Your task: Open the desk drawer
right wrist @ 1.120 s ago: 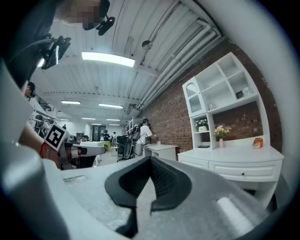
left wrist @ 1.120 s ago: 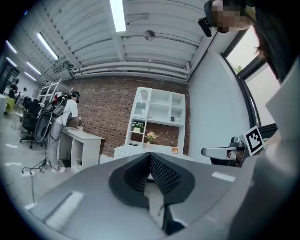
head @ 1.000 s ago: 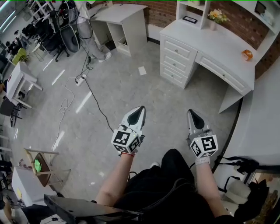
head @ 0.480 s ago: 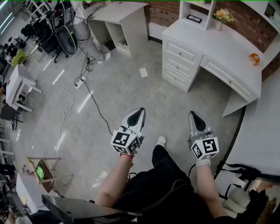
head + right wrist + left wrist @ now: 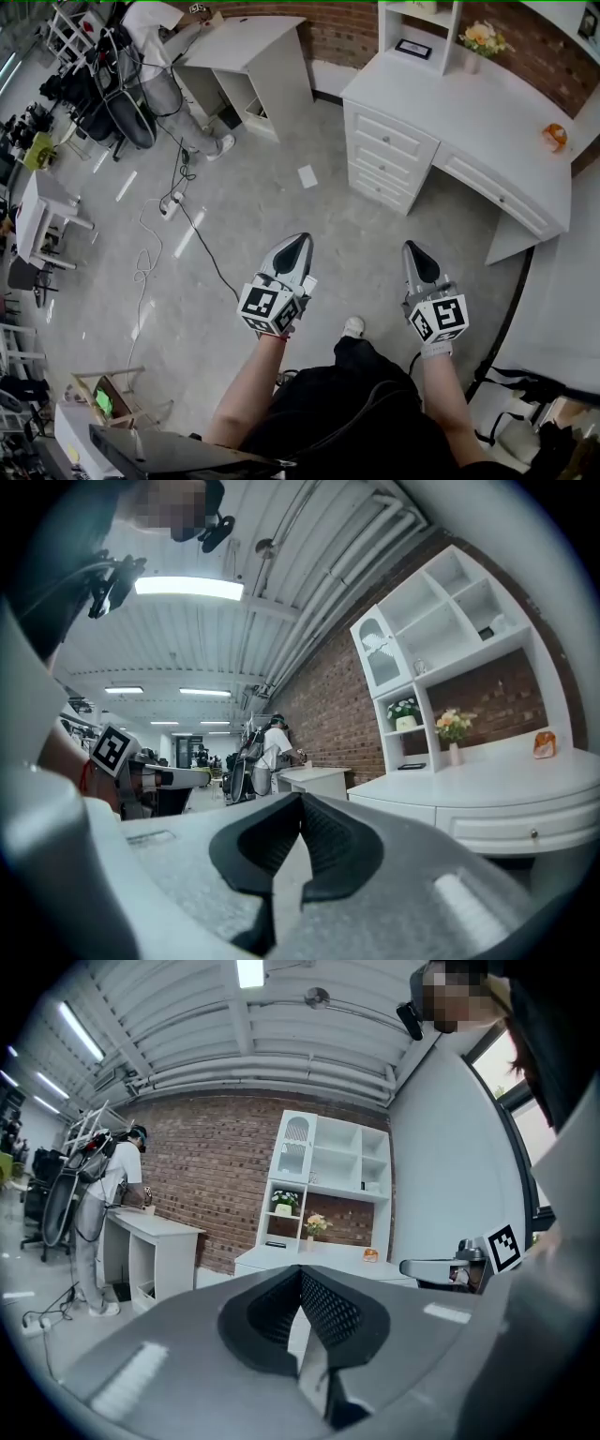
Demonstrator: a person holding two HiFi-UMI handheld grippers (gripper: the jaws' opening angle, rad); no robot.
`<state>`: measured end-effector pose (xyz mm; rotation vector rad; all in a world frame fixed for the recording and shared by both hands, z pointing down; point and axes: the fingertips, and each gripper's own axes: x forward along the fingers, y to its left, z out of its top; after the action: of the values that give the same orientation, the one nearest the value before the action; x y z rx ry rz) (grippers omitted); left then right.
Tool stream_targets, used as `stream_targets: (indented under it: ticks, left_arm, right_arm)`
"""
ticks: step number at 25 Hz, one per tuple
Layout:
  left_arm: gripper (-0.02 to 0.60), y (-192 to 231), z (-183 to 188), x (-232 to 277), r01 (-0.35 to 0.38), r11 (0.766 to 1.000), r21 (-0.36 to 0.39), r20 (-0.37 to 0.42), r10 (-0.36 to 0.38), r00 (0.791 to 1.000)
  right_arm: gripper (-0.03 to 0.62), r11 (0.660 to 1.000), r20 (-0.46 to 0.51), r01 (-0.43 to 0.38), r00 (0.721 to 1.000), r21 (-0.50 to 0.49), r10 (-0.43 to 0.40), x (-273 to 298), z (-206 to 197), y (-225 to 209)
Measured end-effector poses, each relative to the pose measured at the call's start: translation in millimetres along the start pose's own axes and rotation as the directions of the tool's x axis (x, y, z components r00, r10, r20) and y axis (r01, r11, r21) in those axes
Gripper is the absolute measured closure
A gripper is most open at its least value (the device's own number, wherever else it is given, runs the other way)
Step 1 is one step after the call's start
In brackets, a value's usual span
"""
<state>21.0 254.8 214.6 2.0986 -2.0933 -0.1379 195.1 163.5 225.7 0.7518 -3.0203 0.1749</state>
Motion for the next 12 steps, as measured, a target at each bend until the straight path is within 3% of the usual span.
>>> stream_targets:
  ticks: [12]
  left_arm:
    - [0.578,25.3,3.8,71.9,0.026,0.999,-0.020,0.006,-0.026,1.000]
  right_arm:
    - [0.591,1.000,-0.020,0.018,1.000,-0.001,-0.018,48.9,-1.2,-42.3]
